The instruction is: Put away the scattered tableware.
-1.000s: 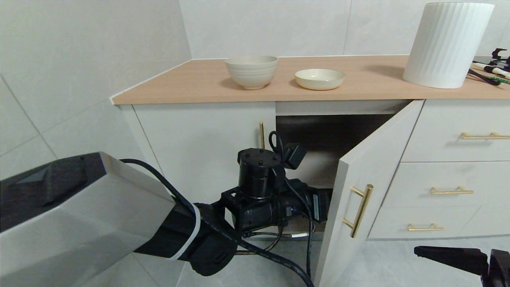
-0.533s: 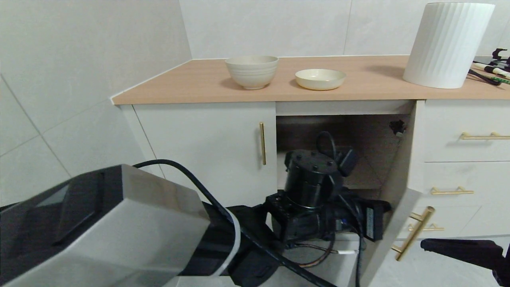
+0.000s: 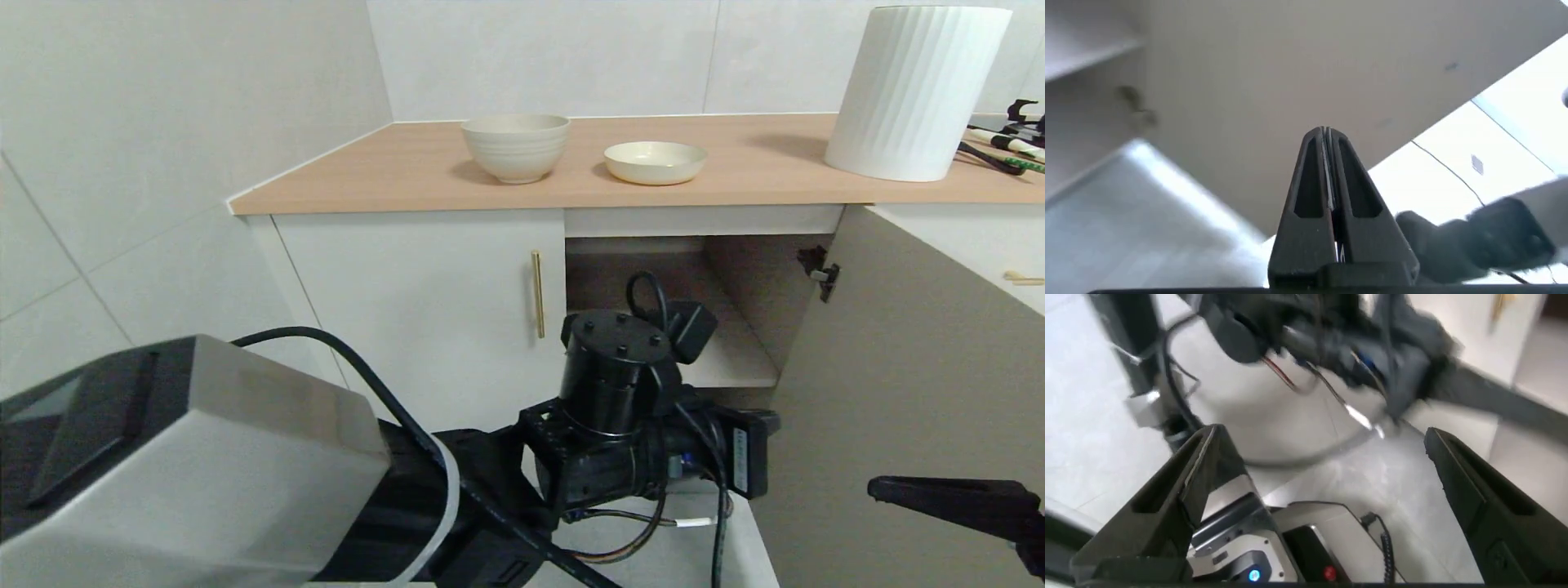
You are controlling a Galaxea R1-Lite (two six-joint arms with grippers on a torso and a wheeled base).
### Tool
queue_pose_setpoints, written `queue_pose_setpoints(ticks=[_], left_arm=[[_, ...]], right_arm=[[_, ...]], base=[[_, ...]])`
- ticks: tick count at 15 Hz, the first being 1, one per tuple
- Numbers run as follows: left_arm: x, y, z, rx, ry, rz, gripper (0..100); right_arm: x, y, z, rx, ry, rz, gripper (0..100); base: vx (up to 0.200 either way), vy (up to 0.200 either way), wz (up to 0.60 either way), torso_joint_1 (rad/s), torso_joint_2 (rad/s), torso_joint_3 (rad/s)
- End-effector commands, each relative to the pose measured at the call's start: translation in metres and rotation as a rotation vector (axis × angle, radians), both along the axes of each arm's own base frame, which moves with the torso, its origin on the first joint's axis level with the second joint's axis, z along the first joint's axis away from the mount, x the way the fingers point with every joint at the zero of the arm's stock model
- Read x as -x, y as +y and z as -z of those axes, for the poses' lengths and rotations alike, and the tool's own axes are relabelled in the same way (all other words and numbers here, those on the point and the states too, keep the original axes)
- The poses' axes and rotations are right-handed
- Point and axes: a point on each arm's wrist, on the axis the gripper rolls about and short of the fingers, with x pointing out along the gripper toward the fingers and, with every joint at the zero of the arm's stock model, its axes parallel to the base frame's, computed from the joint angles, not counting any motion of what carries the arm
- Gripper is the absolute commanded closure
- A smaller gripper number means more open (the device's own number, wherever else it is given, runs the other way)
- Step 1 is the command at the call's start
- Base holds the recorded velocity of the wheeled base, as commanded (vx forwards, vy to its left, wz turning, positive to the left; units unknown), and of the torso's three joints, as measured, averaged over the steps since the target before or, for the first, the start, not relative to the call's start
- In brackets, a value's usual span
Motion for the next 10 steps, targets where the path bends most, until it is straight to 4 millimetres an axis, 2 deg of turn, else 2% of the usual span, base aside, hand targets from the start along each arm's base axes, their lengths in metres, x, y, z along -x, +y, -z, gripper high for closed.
queue_pose_setpoints(ticks=[1,3,4,5,7,10], left_arm=[[-0.010,0.037,-0.009,0.013,-0.015,-0.077,100],[-0.017,0.076,-0.001,-0.013,-0.010,-0.162,100],[-0.018,0.085,-0.001,-0.019,-0.018,-0.183,100],[-0.022,0.124,0.009,-0.096,-0.089,-0.275,100],[-0.030,0.170,0.017,-0.237,-0.245,-0.463,100],[-0.019,0.203,-0.001,-0.265,-0.313,-0.682,100]], right_arm=[[-0.010,0.006,0.004,0.031,0.035,0.037,0],[-0.024,0.011,0.005,0.057,0.065,0.095,0],[-0.028,0.011,0.005,0.063,0.072,0.114,0],[-0.042,0.016,0.001,0.074,0.082,0.172,0],[-0.066,0.028,-0.005,0.098,0.097,0.240,0],[-0.110,0.056,-0.009,0.147,0.112,0.342,0]], base=[[0.000,0.000,0.00,0.000,0.00,0.000],[0.000,0.000,0.00,0.000,0.00,0.000],[0.000,0.000,0.00,0.000,0.00,0.000],[0.000,0.000,0.00,0.000,0.00,0.000],[0.000,0.000,0.00,0.000,0.00,0.000],[0.000,0.000,0.00,0.000,0.00,0.000]])
